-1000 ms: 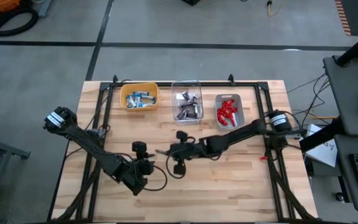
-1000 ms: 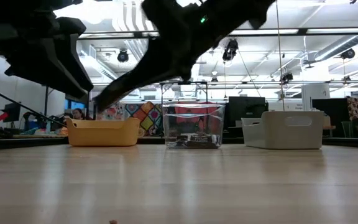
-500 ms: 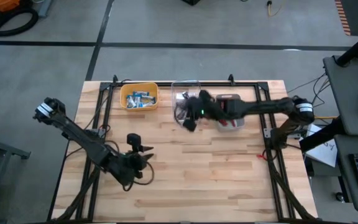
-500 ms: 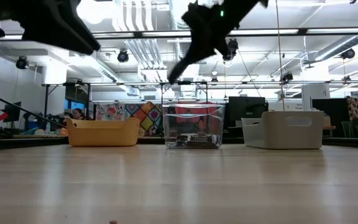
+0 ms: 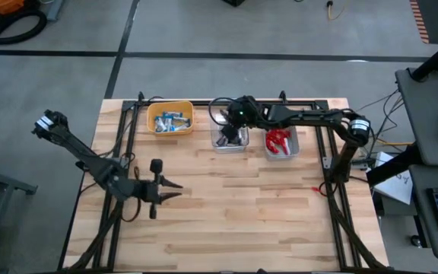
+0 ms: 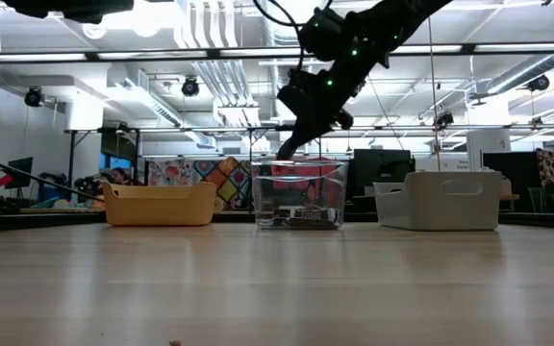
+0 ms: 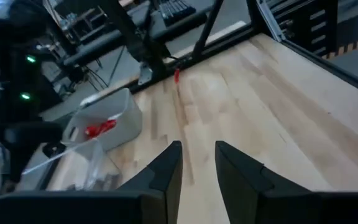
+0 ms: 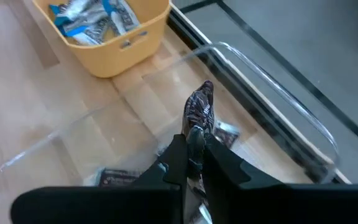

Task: Sort candy
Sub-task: Put the brown chocolate into the transparent bin, then return to Home Position

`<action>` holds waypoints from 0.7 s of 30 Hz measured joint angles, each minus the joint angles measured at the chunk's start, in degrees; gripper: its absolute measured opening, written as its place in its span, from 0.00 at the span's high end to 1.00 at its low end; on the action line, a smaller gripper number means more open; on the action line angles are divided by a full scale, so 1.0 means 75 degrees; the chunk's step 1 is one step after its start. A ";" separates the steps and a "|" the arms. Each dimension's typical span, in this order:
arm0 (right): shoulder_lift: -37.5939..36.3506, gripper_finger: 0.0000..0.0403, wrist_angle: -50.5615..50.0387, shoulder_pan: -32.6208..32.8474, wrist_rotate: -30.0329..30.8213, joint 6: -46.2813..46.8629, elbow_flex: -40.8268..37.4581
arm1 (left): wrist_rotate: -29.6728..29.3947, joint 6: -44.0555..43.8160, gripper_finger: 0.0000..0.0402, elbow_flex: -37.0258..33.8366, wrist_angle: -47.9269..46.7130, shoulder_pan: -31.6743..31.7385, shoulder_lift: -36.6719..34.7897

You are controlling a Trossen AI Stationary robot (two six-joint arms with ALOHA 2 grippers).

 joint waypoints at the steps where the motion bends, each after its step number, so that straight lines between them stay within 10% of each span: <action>1: 0.0071 0.92 0.0123 -0.0005 0.0000 -0.0066 0.0002 | -0.0008 0.0072 0.80 -0.0066 -0.0065 0.0000 -0.0190; 13: 0.0350 0.70 0.0351 -0.0043 0.0058 -0.0082 0.0128 | -0.0110 0.0228 0.80 -0.0656 -0.0194 0.0000 -0.2184; 21: -0.0004 0.70 0.0566 0.0318 -0.0577 -0.0638 0.0034 | -0.1606 -0.0604 0.80 -0.0737 -0.0191 0.0000 -0.2434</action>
